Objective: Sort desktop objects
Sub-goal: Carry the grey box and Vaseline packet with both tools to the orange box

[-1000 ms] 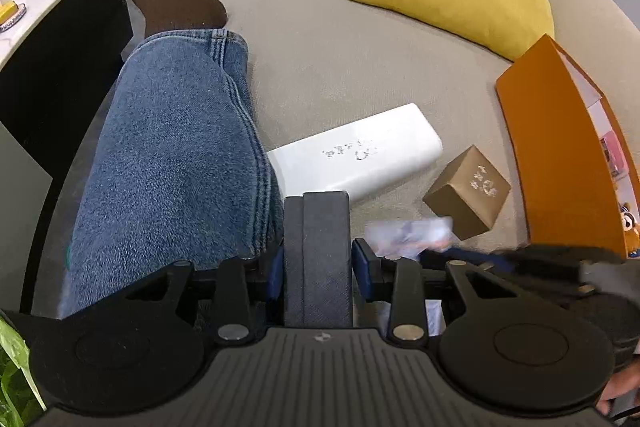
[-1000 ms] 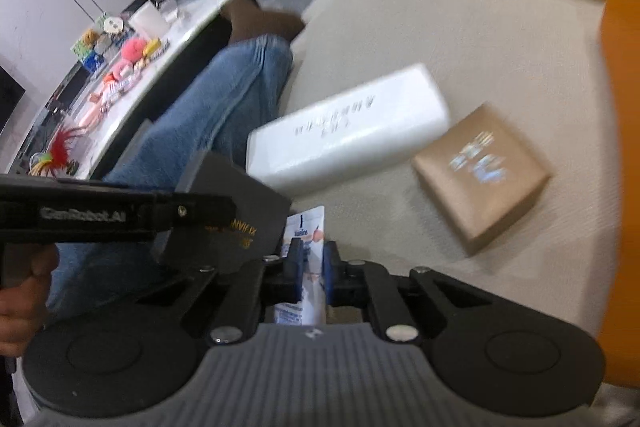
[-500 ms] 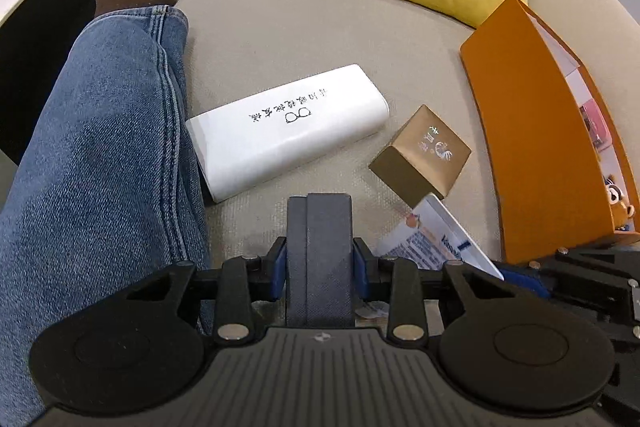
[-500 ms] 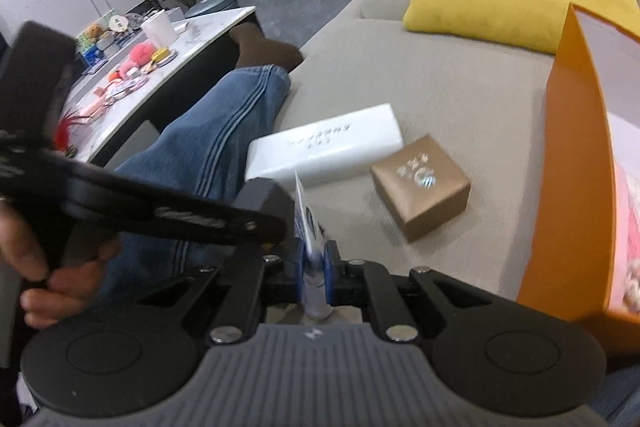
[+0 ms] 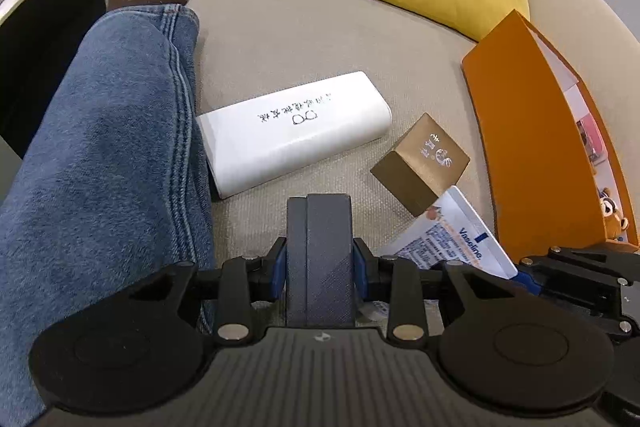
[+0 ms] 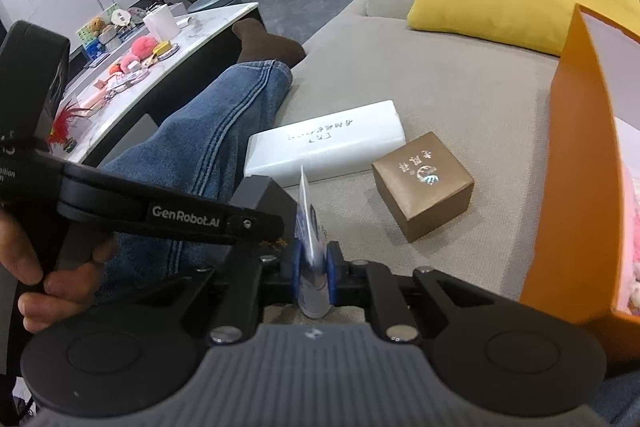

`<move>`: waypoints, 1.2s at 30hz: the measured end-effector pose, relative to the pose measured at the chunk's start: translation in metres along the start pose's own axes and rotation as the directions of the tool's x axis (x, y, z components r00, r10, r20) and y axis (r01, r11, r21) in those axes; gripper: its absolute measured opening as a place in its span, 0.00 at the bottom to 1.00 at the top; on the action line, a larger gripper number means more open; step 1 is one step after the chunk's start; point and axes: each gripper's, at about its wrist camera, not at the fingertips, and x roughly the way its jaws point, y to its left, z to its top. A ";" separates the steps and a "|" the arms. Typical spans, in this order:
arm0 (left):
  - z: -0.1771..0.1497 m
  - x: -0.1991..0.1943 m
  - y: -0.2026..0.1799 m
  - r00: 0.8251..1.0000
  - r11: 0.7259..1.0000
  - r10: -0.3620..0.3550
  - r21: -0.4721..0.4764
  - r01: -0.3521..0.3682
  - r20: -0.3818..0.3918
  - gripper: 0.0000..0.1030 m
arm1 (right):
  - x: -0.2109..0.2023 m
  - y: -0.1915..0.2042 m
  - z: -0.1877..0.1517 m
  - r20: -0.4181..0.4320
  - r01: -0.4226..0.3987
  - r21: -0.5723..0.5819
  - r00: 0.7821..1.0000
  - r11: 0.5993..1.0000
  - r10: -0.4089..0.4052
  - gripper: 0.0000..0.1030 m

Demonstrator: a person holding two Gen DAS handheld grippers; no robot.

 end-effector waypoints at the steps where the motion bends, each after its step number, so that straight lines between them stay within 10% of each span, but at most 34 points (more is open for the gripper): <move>1: 0.000 -0.005 -0.001 1.000 1.000 0.000 0.002 0.000 0.010 0.36 | -0.004 0.001 0.000 0.007 0.002 -0.006 1.000 1.000 -0.001 0.11; 9: 0.015 -0.063 -0.039 0.989 0.994 -0.083 0.074 0.074 0.122 0.36 | -0.074 -0.008 0.009 0.159 -0.019 0.034 0.987 0.999 0.013 0.11; 18: 0.059 -0.099 -0.128 0.953 0.958 -0.214 0.236 0.162 0.215 0.36 | -0.172 -0.047 0.026 0.400 0.070 0.082 0.911 0.994 -0.097 0.11; 25: 0.092 -0.055 -0.209 0.958 0.932 -0.235 0.319 0.173 0.166 0.36 | -0.181 -0.115 0.032 0.420 0.191 0.209 0.868 0.959 -0.264 0.11; 36: 0.119 0.052 -0.276 0.984 0.923 -0.180 0.345 0.170 -0.002 0.36 | -0.139 -0.222 0.030 0.325 0.209 0.387 0.881 0.898 -0.345 0.11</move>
